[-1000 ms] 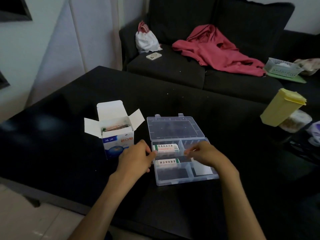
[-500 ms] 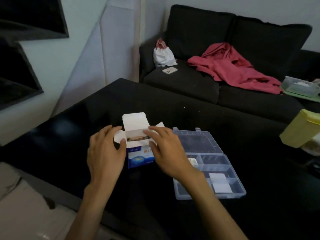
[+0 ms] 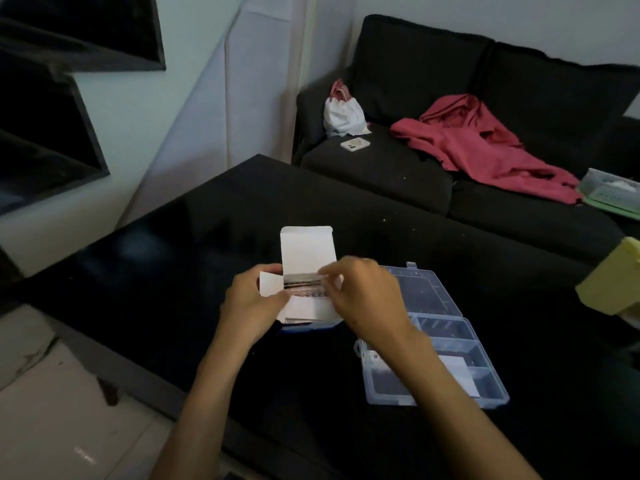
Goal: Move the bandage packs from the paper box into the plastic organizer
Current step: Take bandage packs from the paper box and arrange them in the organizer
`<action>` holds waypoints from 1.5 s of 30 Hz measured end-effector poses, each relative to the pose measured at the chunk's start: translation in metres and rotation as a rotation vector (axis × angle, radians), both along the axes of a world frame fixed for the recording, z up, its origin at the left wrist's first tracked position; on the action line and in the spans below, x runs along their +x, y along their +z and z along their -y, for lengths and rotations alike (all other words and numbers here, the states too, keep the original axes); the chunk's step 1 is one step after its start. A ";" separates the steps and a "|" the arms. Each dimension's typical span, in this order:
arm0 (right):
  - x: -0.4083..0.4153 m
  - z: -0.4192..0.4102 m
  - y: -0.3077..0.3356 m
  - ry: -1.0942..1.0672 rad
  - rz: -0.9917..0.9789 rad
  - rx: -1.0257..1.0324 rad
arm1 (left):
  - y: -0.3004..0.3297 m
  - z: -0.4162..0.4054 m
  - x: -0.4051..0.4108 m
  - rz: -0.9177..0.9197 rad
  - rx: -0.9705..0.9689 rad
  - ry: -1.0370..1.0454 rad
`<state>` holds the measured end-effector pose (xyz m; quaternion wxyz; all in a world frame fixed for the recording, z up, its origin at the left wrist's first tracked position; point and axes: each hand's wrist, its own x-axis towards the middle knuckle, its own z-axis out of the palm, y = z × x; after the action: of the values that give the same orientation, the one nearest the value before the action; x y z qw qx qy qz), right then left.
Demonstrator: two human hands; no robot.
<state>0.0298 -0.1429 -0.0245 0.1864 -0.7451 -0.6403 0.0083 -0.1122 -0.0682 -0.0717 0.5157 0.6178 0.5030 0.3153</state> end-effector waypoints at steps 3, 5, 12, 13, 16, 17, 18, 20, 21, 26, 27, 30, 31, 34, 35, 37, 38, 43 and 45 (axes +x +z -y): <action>0.003 -0.023 0.017 0.021 0.217 -0.122 | 0.001 0.001 0.002 -0.002 0.003 0.012; 0.002 -0.034 0.024 0.048 0.345 -0.152 | 0.002 0.000 0.003 -0.014 0.015 0.032; 0.002 -0.043 0.014 0.215 0.593 -0.286 | 0.003 0.001 0.008 -0.078 0.025 0.038; 0.001 -0.044 0.011 0.234 0.598 -0.296 | 0.003 0.001 0.008 -0.086 0.022 0.037; 0.003 -0.050 0.003 0.231 0.569 -0.280 | 0.003 0.001 0.007 -0.099 0.018 0.050; 0.005 -0.053 0.000 0.218 0.537 -0.263 | 0.003 0.001 0.006 -0.105 0.012 0.050; 0.008 -0.056 -0.003 0.207 0.497 -0.248 | 0.004 0.002 0.006 -0.112 -0.001 0.044; 0.012 -0.060 -0.009 0.198 0.419 -0.226 | 0.005 0.003 0.007 -0.128 -0.028 0.019; 0.014 -0.061 -0.010 0.207 0.395 -0.220 | 0.005 0.004 0.008 -0.135 -0.039 0.010; 0.026 -0.055 0.000 0.330 0.429 -0.115 | 0.005 0.005 0.010 -0.126 -0.045 0.072; 0.027 -0.053 0.003 0.341 0.425 -0.089 | 0.005 0.005 0.011 -0.137 -0.039 0.088; 0.029 -0.043 0.007 0.296 0.359 -0.023 | 0.007 0.007 0.013 -0.159 0.004 0.137; 0.028 -0.040 0.006 0.264 0.326 -0.002 | 0.007 0.008 0.013 -0.158 0.021 0.158; 0.026 -0.023 -0.004 0.143 0.009 0.087 | 0.007 0.010 0.015 -0.141 0.045 0.201; 0.025 -0.016 -0.009 0.083 -0.170 0.125 | 0.007 0.010 0.015 -0.129 0.061 0.216; 0.027 0.003 -0.017 -0.038 -0.506 0.171 | 0.010 0.014 0.016 -0.121 0.175 0.289; 0.029 0.013 -0.022 -0.090 -0.620 0.180 | 0.012 0.016 0.016 -0.131 0.287 0.348; 0.056 0.060 -0.030 -0.229 -1.072 0.198 | 0.029 0.045 0.025 0.076 0.629 0.307; 0.066 0.068 -0.031 -0.240 -1.164 0.137 | 0.027 0.058 0.037 0.162 0.479 0.119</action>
<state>0.0959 -0.2106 -0.0558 0.5537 -0.6715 -0.3435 0.3529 -0.0754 -0.1267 -0.0445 0.3738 0.6643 0.4063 0.5039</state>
